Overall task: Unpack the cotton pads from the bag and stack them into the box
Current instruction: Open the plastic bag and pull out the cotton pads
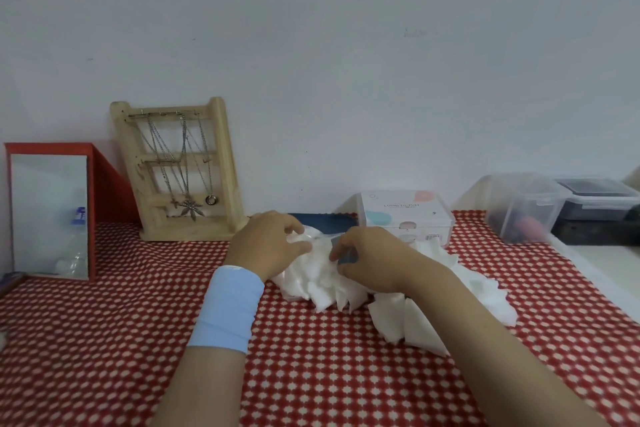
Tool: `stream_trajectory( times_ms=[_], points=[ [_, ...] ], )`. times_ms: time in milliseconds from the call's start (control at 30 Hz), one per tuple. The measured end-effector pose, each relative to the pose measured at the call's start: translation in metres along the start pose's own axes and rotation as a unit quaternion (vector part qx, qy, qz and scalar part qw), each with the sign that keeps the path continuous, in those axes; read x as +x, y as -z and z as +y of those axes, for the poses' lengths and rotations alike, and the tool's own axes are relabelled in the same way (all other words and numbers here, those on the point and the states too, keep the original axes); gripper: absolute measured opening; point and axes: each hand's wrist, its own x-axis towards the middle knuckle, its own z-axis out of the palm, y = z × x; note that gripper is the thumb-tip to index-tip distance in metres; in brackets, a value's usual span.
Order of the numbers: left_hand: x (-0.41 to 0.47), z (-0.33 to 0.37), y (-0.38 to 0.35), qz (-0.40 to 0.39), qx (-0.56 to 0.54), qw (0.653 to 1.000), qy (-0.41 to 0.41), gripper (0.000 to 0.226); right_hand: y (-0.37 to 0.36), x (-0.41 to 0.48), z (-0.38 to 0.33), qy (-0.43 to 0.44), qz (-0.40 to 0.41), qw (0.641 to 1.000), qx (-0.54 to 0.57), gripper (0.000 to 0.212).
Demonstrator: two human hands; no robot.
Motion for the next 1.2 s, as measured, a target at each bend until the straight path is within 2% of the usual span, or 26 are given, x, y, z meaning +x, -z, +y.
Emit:
stream_trajectory(
  times_ms=[100, 200, 300, 400, 433, 500, 600, 667, 800, 867, 967, 1033, 1133, 1200],
  points=[
    [0.003, -0.005, -0.001, 0.073, -0.054, 0.996, 0.006, 0.018, -0.005, 0.003, -0.006, 0.014, 0.045, 0.999, -0.001, 0.031],
    [0.008, -0.015, -0.005, 0.098, -0.114, 0.988, 0.025, 0.017, -0.011, 0.007, -0.015, 0.036, 0.087, 0.995, 0.008, 0.033],
    [0.011, -0.022, -0.007, 0.071, -0.120, 0.990, 0.026, 0.018, -0.018, 0.013, -0.025, 0.016, 0.071, 0.997, -0.009, 0.034],
    [0.010, -0.030, -0.008, 0.022, -0.095, 0.994, 0.038, 0.028, -0.021, 0.019, -0.029, -0.017, 0.089, 0.995, -0.052, 0.028],
    [0.010, -0.032, -0.008, 0.019, -0.104, 0.994, 0.040, 0.024, -0.021, 0.020, -0.030, -0.019, 0.085, 0.995, -0.050, 0.029],
    [0.009, -0.035, -0.007, 0.036, -0.114, 0.992, 0.036, 0.016, -0.023, 0.022, -0.031, -0.014, 0.057, 0.998, -0.034, 0.036],
    [0.009, -0.035, -0.004, 0.060, -0.080, 0.994, 0.034, 0.036, -0.026, 0.026, -0.036, -0.001, 0.025, 1.000, -0.015, 0.050],
    [0.010, -0.034, -0.005, 0.062, -0.076, 0.994, 0.037, 0.032, -0.029, 0.030, -0.042, 0.005, 0.010, 1.000, -0.009, 0.055],
    [0.010, -0.036, -0.008, 0.082, -0.139, 0.985, 0.057, 0.029, -0.033, 0.037, -0.052, 0.024, -0.002, 0.999, -0.024, 0.057],
    [0.010, -0.038, -0.008, 0.087, -0.176, 0.978, 0.071, 0.035, -0.033, 0.040, -0.057, 0.005, -0.030, 0.999, -0.044, 0.072],
    [0.010, -0.040, -0.010, 0.070, -0.225, 0.969, 0.079, 0.043, -0.029, 0.044, -0.071, -0.021, -0.121, 0.986, -0.113, 0.090],
    [0.010, -0.039, -0.009, 0.056, -0.240, 0.966, 0.079, 0.040, -0.027, 0.052, -0.081, -0.022, -0.144, 0.979, -0.145, 0.082],
    [0.012, -0.043, -0.006, 0.033, -0.254, 0.963, 0.086, 0.034, -0.027, 0.061, -0.085, -0.079, -0.162, 0.969, -0.167, 0.048],
    [0.014, -0.046, -0.003, -0.007, -0.262, 0.961, 0.086, 0.033, -0.035, 0.060, -0.080, -0.078, -0.119, 0.976, -0.166, 0.042]
  ],
)
